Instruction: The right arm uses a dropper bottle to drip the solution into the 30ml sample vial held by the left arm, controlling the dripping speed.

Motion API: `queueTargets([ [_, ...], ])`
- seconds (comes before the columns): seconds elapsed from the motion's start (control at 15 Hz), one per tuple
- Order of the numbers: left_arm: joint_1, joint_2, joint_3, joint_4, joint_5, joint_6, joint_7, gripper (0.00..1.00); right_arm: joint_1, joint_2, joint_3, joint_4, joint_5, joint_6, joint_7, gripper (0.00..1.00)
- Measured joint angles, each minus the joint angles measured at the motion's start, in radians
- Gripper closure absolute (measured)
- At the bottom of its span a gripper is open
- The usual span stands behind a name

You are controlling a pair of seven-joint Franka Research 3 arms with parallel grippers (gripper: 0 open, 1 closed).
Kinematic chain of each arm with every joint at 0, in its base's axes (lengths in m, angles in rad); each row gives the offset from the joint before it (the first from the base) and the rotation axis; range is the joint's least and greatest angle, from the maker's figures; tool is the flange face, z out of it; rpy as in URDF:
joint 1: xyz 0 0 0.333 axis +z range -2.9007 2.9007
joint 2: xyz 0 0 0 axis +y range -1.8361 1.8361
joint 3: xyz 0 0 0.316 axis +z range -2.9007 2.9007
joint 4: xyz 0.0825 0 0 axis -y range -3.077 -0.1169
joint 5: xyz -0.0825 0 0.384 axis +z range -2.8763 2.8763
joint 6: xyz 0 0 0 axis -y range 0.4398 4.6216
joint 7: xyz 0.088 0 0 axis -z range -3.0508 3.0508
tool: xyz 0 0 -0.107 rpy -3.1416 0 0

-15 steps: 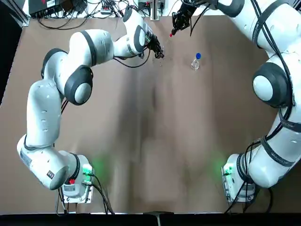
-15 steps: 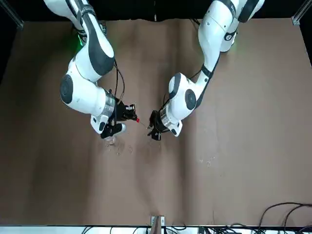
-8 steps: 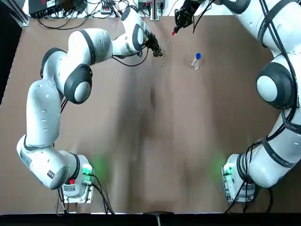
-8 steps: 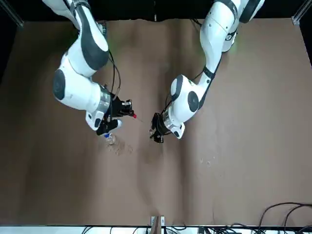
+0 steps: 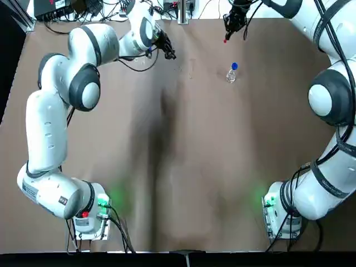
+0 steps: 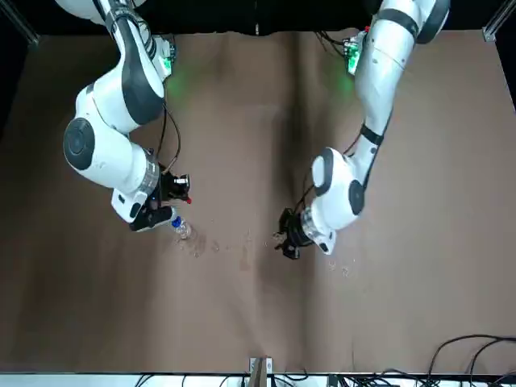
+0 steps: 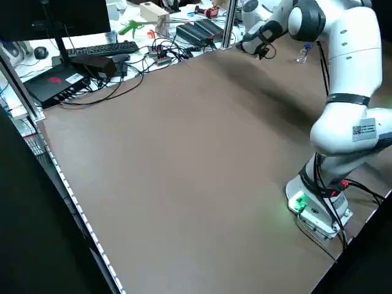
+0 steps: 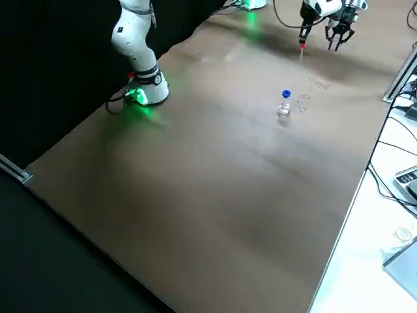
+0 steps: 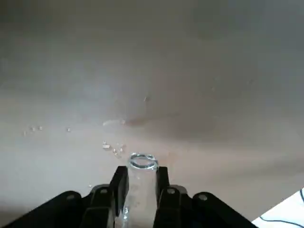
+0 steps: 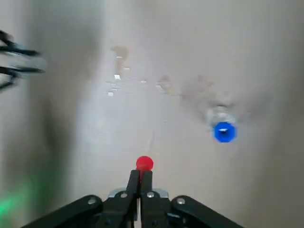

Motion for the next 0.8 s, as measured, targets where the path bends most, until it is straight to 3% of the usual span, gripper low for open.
queueTargets([
  [0.47, 0.214, 0.0, -0.002, -0.006, 0.0, -0.17, 0.292, 0.69, -0.019, 0.002, -0.002, -0.004, -0.243, -0.006, 0.01, 0.96],
  [0.8, 0.388, 0.0, -0.002, -0.008, 0.0, -0.313, 0.492, 0.69, -0.019, 0.005, -0.001, -0.012, -0.267, -0.019, 0.027, 0.96],
])
